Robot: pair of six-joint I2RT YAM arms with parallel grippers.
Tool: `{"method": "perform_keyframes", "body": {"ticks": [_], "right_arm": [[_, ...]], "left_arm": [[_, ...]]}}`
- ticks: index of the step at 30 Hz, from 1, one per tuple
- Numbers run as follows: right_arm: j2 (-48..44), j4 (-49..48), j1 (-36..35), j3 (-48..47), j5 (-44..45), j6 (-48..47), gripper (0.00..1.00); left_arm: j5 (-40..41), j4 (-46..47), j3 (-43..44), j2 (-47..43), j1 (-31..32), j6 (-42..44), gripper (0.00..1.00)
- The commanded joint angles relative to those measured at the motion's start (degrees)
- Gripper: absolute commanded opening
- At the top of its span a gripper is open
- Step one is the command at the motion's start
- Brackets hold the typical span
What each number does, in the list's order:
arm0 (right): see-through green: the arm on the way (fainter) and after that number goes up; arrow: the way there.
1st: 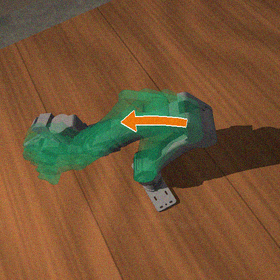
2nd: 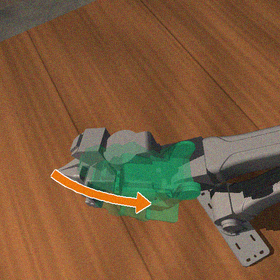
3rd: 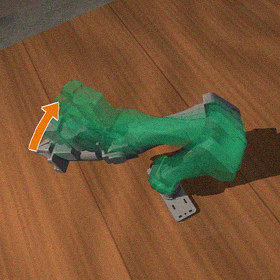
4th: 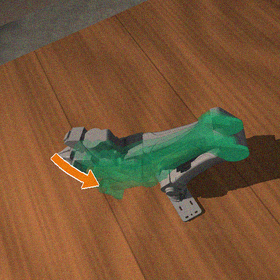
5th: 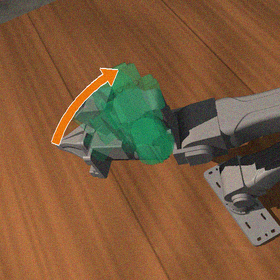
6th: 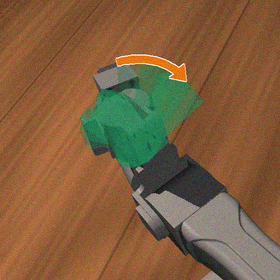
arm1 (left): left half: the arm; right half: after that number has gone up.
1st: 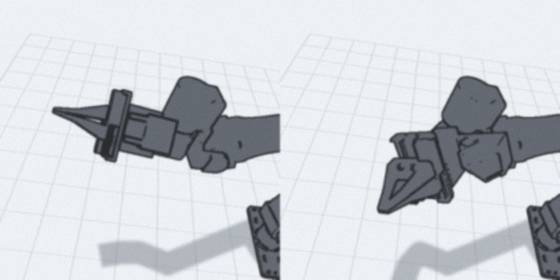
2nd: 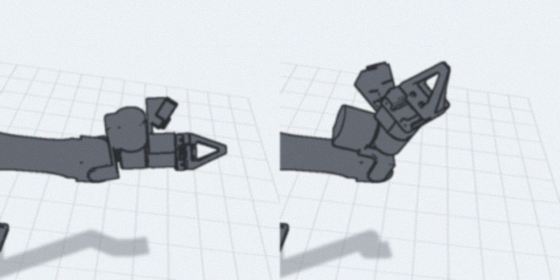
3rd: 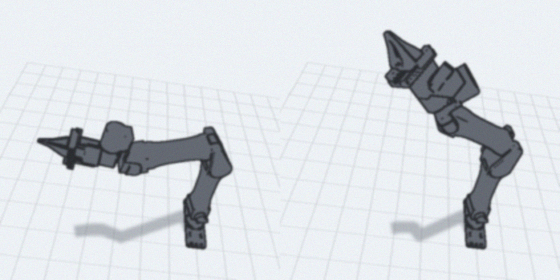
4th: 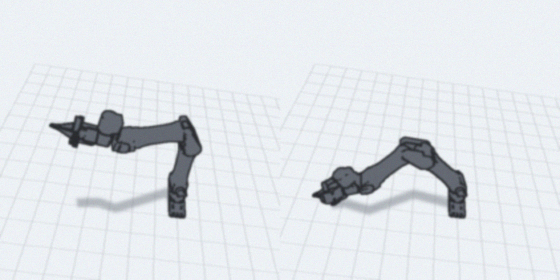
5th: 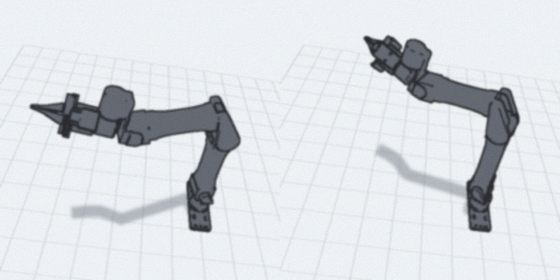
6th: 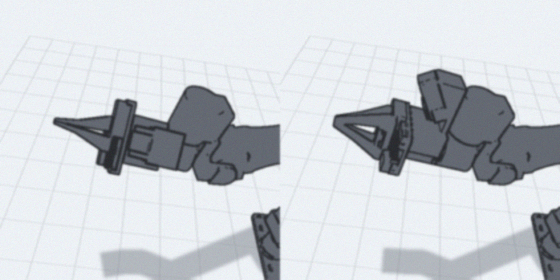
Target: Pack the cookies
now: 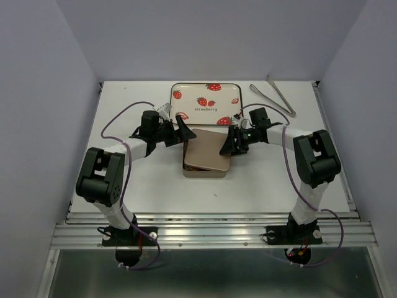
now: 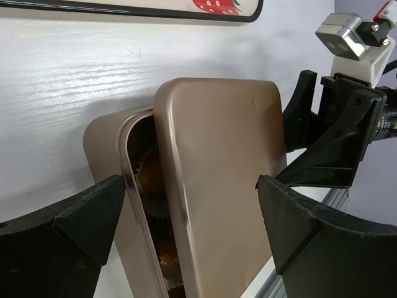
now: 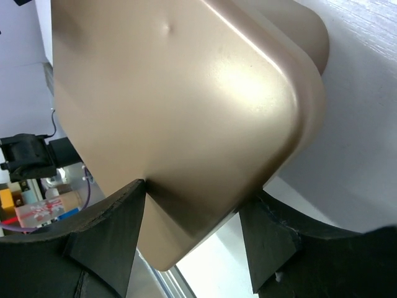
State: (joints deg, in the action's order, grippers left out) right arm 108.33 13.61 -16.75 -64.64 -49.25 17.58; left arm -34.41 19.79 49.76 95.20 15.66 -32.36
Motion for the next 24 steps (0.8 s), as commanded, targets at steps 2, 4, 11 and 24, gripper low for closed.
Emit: {"method": "perform_keyframes", "body": {"ticks": [2, 4, 11, 24], "right_arm": [[-3.3, 2.4, -1.2, -4.2, 4.4, -2.3, 0.66], [-3.6, 3.9, -2.2, -5.7, 5.4, -2.9, 0.66], [-3.3, 7.1, -3.4, -7.2, 10.1, -4.3, 0.7], [-3.9, 8.8, -4.5, -10.1, 15.7, -4.8, 0.82]], "left_arm": [[-0.7, -0.2, 1.2, -2.8, 0.2, 1.0, 0.99], [-0.5, -0.3, 1.2, -3.0, 0.2, 1.1, 0.99], [0.0, -0.8, 1.3, -3.4, 0.2, 1.2, 0.99], [1.7, -2.5, 1.3, -4.1, 0.2, 1.9, 0.99]]}}
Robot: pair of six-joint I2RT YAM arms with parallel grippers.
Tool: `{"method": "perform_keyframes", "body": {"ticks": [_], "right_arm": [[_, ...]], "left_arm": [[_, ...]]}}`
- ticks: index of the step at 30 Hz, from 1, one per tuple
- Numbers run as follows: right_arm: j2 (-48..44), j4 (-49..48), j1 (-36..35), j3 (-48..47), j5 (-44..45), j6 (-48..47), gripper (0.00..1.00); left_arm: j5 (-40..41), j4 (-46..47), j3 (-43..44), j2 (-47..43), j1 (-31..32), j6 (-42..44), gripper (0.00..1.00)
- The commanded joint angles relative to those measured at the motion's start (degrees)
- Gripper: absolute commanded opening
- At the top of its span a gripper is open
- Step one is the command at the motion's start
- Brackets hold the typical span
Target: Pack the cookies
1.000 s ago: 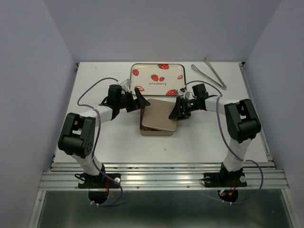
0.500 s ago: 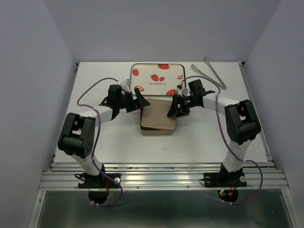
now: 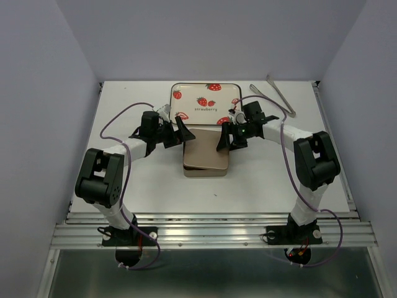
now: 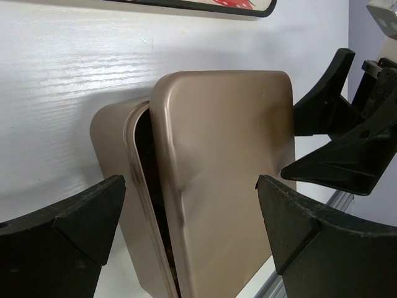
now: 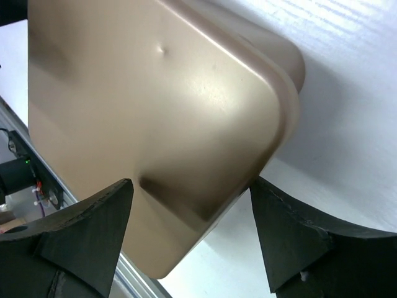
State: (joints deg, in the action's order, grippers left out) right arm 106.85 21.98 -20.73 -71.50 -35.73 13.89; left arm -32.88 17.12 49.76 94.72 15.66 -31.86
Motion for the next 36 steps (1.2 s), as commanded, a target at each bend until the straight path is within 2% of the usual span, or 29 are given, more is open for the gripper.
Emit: {"method": "perform_keyframes", "body": {"ticks": [1, 9, 28, 32, 36], "right_arm": [[-2.4, 0.4, -0.5, -3.6, 2.0, -1.3, 0.82], [-3.0, 0.4, -0.5, -5.1, 2.5, -2.3, 0.87], [-0.3, 2.9, -2.1, -10.5, 5.1, -4.5, 0.89], [-0.2, 3.0, -2.6, -10.6, 6.2, -4.0, 0.89], [-1.5, 3.1, -2.6, -10.7, 12.1, -2.7, 0.91]], "left_arm": [[0.3, 0.2, 1.4, -3.7, 0.2, 1.4, 0.99], [1.1, -0.1, 0.9, -4.6, 0.2, 1.1, 0.99], [2.7, -1.8, 1.9, -3.8, 1.8, 1.0, 0.99], [5.9, -3.7, 2.1, -4.9, 1.8, 1.4, 0.99], [12.5, -8.4, 3.2, -6.7, 1.8, 2.1, 0.99]]}}
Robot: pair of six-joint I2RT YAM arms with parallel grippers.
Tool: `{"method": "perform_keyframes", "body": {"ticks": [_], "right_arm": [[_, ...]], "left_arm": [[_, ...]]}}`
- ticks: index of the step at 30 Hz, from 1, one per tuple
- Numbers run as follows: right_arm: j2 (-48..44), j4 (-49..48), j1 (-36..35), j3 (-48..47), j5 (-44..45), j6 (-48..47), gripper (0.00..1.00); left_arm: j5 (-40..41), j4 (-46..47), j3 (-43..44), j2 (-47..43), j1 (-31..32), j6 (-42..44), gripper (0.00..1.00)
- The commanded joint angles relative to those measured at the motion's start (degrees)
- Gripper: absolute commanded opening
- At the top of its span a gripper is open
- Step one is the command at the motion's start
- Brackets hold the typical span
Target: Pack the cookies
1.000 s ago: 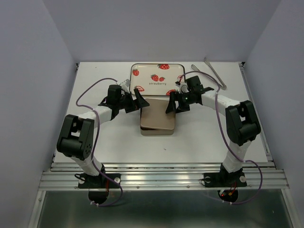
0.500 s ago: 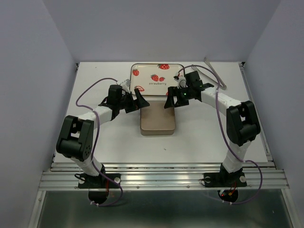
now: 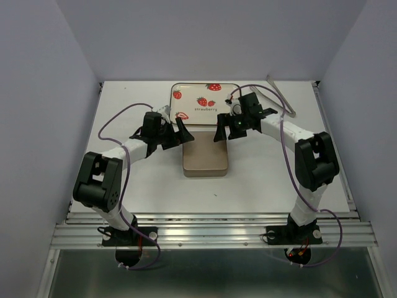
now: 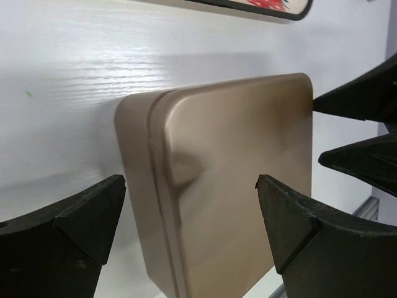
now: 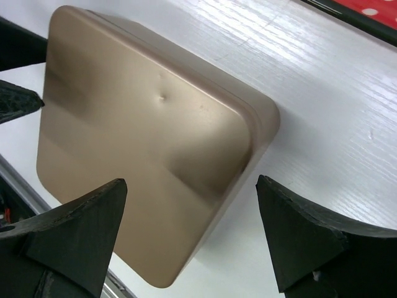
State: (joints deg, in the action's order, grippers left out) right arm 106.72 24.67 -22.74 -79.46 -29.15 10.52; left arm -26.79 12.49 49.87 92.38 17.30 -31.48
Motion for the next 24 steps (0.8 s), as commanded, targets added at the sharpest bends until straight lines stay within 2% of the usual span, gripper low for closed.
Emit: {"method": "perform_keyframes", "body": {"ticks": [1, 2, 5, 8, 9, 11, 12, 14, 17, 19, 24], "right_arm": [[-1.8, 0.4, -0.6, -2.9, 6.9, 0.9, 0.91], [-2.1, 0.4, -0.6, -3.0, 8.4, 1.2, 0.91], [-4.9, 0.6, -0.6, -2.7, 12.4, 0.9, 0.9], [-8.7, 0.4, -0.6, -1.8, 10.5, 0.7, 0.81], [-10.0, -0.2, -0.6, -1.5, 10.1, 1.4, 0.69], [-10.7, -0.6, -2.6, -1.2, 11.5, 1.8, 0.54], [-10.8, -0.8, -3.6, -1.1, 13.1, 2.2, 0.4], [-10.7, -1.2, -3.6, -1.0, 13.5, 2.9, 0.29], [-9.7, -3.7, -5.0, 0.4, 14.5, 4.9, 0.22], [-8.5, -4.3, -6.3, 0.3, 15.0, 5.3, 0.19], [-4.2, -4.4, -6.8, 0.5, 15.2, 6.4, 0.18]], "left_arm": [[8.0, -4.8, 3.5, -4.8, 0.2, 1.6, 0.99], [11.8, -7.1, 3.8, -6.0, 0.2, 1.5, 0.99], [16.1, -9.1, 4.7, -8.9, 0.3, 1.2, 0.99], [19.5, -10.2, 5.2, -14.2, 2.5, 0.8, 0.99], [22.1, -10.4, 5.6, -16.4, 4.7, 0.8, 0.93], [23.7, -10.6, 7.0, -17.2, 7.0, 1.8, 0.81], [24.1, -10.8, 7.6, -17.1, 8.7, 2.0, 0.63], [24.8, -11.2, 8.7, -15.8, 9.5, 2.0, 0.45], [24.7, -11.7, 10.0, -12.3, 9.9, 1.8, 0.2], [24.9, -11.7, 10.3, -9.9, 10.0, 1.4, 0.13], [24.2, -11.4, 8.9, -5.1, 10.2, 0.9, 0.1]]}}
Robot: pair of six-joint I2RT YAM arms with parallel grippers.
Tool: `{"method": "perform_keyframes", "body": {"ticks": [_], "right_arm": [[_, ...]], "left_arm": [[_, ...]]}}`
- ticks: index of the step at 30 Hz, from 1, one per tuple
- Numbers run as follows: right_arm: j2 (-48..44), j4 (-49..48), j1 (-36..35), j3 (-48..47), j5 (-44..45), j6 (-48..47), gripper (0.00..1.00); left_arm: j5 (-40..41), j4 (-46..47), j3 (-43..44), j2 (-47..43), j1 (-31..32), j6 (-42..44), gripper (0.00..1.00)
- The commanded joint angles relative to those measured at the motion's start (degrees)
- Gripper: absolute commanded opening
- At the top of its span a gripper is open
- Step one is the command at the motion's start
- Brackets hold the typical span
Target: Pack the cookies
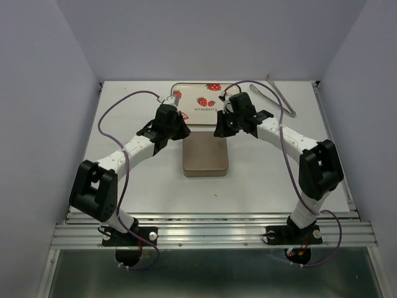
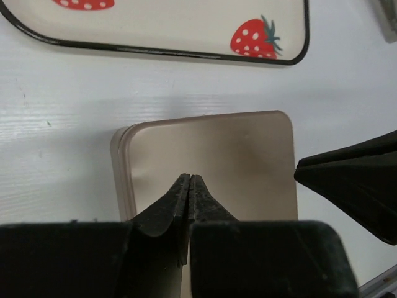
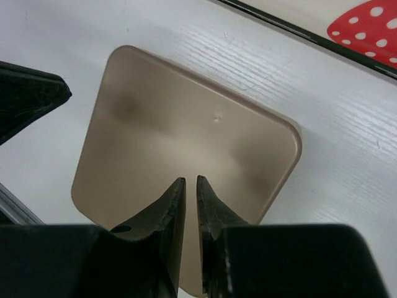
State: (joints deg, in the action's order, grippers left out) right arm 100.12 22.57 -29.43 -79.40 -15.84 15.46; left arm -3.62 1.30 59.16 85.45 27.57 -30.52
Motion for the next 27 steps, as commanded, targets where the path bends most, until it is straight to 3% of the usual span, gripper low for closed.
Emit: {"method": "perform_keyframes", "body": {"ticks": [1, 12, 15, 18, 21, 22, 23, 24, 25, 27], "right_arm": [[3.6, -2.3, -0.1, 1.1, 3.0, 2.1, 0.18], [8.5, -2.5, -0.1, 5.0, 3.9, 5.1, 0.16], [6.9, -2.5, -0.1, 4.5, 5.1, 5.1, 0.16], [4.7, -2.4, -0.1, 1.9, 7.9, 5.1, 0.21], [-0.7, -2.5, -0.1, -2.2, 15.0, 6.5, 0.36], [-3.8, -2.4, 0.4, -3.6, 19.1, 7.1, 0.56], [-5.4, -2.4, 1.0, -3.7, 20.6, 7.7, 0.65], [-7.1, -2.4, 1.8, -3.6, 22.0, 8.4, 0.75], [-10.5, -2.4, 3.2, -3.1, 24.4, 9.3, 0.96], [-16.3, -2.8, 3.2, -0.5, 31.9, 9.7, 1.0]], "left_arm": [[0.6, 0.3, -0.8, 2.5, -0.1, -0.3, 0.09], [0.3, 3.1, -6.1, 9.9, 0.0, -3.0, 0.02], [0.3, 3.8, -6.3, 7.9, 0.0, -2.7, 0.02], [-0.1, 2.8, -3.7, 5.3, -0.1, -1.1, 0.09], [3.5, -1.2, 5.1, 1.1, -0.1, 1.0, 0.26], [7.7, -2.7, 6.4, -0.6, -0.1, 1.9, 0.57], [9.5, -4.1, 7.6, -2.3, 0.0, 2.5, 0.71], [11.4, -4.9, 8.5, -6.0, 0.0, 2.8, 0.92], [13.8, -6.0, 10.3, -7.9, -0.1, 3.0, 0.99], [20.4, -10.7, 12.9, -12.4, -0.6, 3.1, 0.99]]}}
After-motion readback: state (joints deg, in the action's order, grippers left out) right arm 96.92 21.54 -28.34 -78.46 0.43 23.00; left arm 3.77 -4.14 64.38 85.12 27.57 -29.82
